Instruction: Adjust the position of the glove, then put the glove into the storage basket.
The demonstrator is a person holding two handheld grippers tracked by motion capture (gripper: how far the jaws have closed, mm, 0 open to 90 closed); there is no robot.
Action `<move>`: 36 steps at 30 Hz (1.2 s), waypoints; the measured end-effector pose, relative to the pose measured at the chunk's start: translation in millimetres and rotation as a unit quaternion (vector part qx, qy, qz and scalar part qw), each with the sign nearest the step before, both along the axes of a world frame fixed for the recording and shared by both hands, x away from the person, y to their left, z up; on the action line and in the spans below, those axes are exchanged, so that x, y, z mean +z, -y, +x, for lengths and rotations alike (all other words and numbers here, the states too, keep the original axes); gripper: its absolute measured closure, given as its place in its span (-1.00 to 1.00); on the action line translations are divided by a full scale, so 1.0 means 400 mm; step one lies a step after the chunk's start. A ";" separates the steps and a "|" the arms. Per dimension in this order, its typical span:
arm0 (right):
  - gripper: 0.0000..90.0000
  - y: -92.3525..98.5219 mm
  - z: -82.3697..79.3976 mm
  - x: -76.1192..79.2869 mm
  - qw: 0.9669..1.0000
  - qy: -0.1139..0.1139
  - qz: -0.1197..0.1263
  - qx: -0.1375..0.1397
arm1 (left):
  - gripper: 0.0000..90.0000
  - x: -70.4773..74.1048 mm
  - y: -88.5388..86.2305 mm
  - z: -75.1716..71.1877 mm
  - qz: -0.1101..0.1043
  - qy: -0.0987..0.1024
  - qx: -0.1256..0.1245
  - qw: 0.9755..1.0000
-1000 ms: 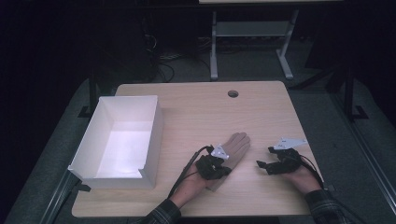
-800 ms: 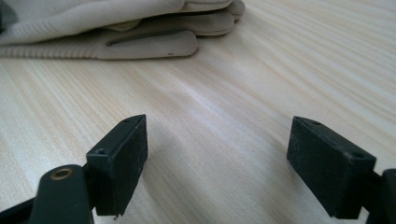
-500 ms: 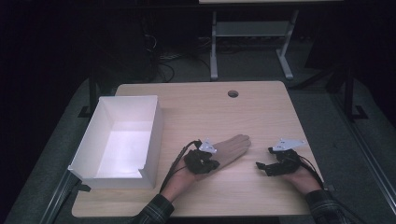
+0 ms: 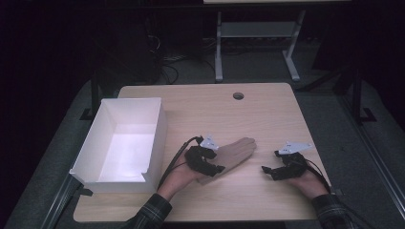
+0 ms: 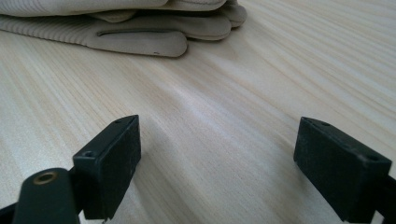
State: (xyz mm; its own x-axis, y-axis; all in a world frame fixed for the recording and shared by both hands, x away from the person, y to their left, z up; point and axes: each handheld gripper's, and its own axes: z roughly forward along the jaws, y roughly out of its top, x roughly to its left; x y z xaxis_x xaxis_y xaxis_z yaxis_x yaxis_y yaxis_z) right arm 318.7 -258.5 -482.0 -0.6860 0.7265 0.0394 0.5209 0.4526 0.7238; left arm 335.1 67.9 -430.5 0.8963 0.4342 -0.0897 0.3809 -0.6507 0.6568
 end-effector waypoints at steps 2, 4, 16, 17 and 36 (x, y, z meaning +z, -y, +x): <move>-0.69 0.000 0.000 0.000 1.000 0.000 0.000 0.000 | -0.36 0.002 0.007 0.007 0.002 0.002 0.000 1.000; -0.69 0.000 0.000 0.000 1.000 0.000 0.000 0.000 | -0.47 0.003 0.018 0.016 0.013 0.000 -0.007 1.000; -0.70 -0.001 0.001 0.000 1.000 0.000 0.000 -0.001 | -0.70 -0.023 0.082 0.050 0.042 0.009 -0.012 0.999; -0.70 -0.001 0.001 0.000 1.000 -0.001 0.000 -0.001 | -0.71 -0.027 0.085 0.054 0.046 0.009 -0.011 0.999; -0.70 -0.002 0.002 0.000 1.000 -0.001 -0.001 -0.001 | -0.71 -0.072 0.099 0.065 0.075 0.004 -0.008 0.997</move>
